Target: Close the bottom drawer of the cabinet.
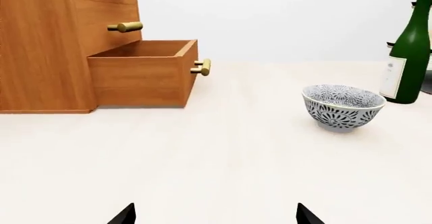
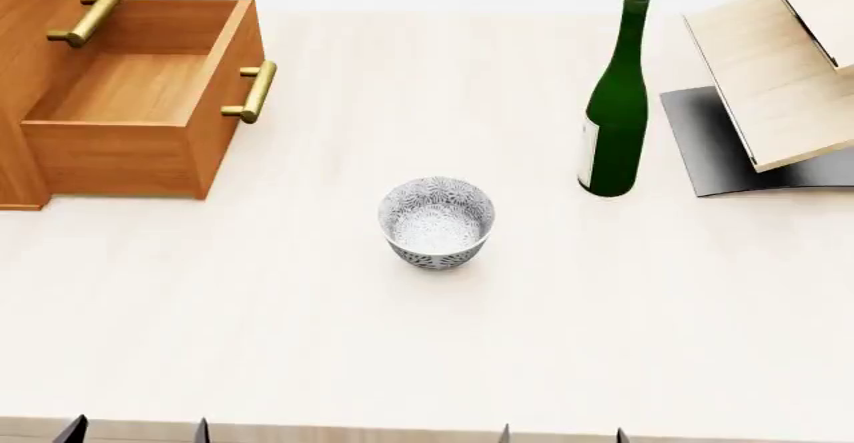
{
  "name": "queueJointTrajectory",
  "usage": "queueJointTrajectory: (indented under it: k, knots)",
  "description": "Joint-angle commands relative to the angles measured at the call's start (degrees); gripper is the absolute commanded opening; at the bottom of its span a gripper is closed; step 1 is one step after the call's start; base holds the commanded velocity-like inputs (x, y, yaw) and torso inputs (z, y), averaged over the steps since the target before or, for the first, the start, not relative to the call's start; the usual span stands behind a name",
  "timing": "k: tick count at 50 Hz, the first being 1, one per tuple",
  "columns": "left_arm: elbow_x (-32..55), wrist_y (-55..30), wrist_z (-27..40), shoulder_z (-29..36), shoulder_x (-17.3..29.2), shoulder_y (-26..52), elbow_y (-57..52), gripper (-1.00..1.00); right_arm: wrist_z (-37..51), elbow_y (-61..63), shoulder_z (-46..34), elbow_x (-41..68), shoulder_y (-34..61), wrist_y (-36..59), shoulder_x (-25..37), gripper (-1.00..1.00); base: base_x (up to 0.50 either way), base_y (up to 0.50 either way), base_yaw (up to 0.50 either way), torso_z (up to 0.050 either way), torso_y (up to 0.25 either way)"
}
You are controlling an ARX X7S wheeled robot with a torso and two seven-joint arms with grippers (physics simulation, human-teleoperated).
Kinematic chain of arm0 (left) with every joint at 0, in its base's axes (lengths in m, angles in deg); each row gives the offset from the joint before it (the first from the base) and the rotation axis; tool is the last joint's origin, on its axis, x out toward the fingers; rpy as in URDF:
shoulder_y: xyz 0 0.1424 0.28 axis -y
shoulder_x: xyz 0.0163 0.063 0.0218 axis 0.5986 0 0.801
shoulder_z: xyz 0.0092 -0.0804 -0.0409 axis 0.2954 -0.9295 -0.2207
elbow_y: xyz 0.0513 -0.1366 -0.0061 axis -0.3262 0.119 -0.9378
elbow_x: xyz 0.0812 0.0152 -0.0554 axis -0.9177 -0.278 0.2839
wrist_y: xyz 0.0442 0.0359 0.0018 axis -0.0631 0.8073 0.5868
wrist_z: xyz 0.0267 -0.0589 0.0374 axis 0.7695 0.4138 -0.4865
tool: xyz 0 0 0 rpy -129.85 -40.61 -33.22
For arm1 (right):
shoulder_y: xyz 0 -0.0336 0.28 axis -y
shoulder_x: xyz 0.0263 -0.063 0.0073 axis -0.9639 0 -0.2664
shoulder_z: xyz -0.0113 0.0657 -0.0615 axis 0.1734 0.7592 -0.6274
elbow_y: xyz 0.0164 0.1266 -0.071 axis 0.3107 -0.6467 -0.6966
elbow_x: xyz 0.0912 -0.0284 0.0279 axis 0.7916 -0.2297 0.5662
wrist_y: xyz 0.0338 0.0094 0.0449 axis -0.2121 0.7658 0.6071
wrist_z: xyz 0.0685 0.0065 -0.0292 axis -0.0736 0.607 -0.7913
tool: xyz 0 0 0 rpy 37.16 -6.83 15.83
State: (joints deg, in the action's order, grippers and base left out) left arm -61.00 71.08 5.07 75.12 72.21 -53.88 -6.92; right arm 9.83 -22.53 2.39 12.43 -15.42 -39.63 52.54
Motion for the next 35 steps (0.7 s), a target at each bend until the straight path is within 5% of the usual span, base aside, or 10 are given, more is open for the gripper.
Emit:
queueJointTrajectory:
  k: [1, 35]
  knots:
    - [-0.9, -5.1, 1.2, 2.1, 2.5, -1.3, -7.9, 1.0, 2.7, 5.5, -2.1, -1.9, -0.5, 3.7, 1.4, 1.0, 0.0, 0.0, 0.0, 0.0, 0.0]
    - [2.7, -27.1, 4.3, -1.3, 6.7, 2.3, -31.8, 1.0, 3.9, 26.6, 2.3, 3.8, 6.0, 24.3, 7.6, 1.0, 0.0, 0.0, 0.0, 0.0, 0.0]
